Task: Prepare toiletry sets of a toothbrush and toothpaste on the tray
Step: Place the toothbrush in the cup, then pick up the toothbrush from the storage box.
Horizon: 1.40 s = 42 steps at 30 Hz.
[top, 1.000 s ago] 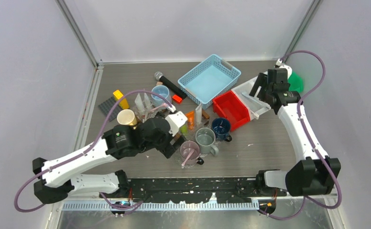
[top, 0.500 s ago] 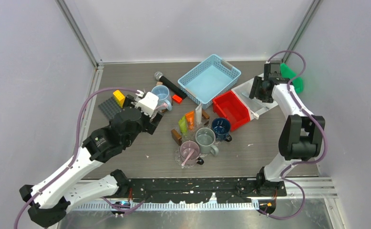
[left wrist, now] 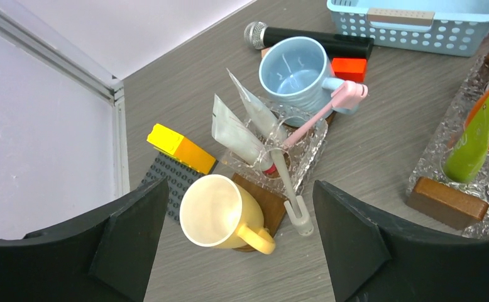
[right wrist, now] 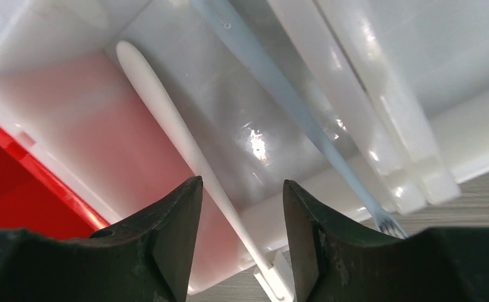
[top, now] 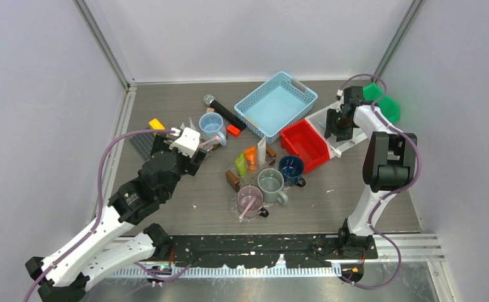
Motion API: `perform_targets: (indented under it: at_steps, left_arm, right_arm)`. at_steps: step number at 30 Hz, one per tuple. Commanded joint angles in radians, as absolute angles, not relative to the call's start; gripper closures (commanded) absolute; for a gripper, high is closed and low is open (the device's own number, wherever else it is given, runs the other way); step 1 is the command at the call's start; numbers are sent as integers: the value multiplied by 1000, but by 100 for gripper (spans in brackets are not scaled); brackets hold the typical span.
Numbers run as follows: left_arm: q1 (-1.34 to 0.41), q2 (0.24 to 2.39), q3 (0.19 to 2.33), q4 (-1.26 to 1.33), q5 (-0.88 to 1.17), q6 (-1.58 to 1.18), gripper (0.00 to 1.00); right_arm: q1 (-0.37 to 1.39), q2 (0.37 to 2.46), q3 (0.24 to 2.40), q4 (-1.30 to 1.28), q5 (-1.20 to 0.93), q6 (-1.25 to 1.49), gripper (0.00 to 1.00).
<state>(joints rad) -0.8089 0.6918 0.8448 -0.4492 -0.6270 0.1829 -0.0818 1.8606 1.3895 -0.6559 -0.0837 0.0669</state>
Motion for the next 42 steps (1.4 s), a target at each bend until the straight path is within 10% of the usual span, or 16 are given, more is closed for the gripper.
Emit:
perform_targets:
  at_steps: [1, 22, 42]
  left_arm:
    - [-797, 683, 838, -356, -647, 196, 13]
    - [-770, 706, 827, -344, -614, 181, 13]
    - [-743, 719, 818, -328, -576, 162, 14]
  right_arm:
    - [-104, 1902, 1432, -688, -179, 8, 44]
    - [-126, 1948, 1477, -721, -128, -15, 84]
    - [-63, 1846, 1547, -705, 61, -156, 58]
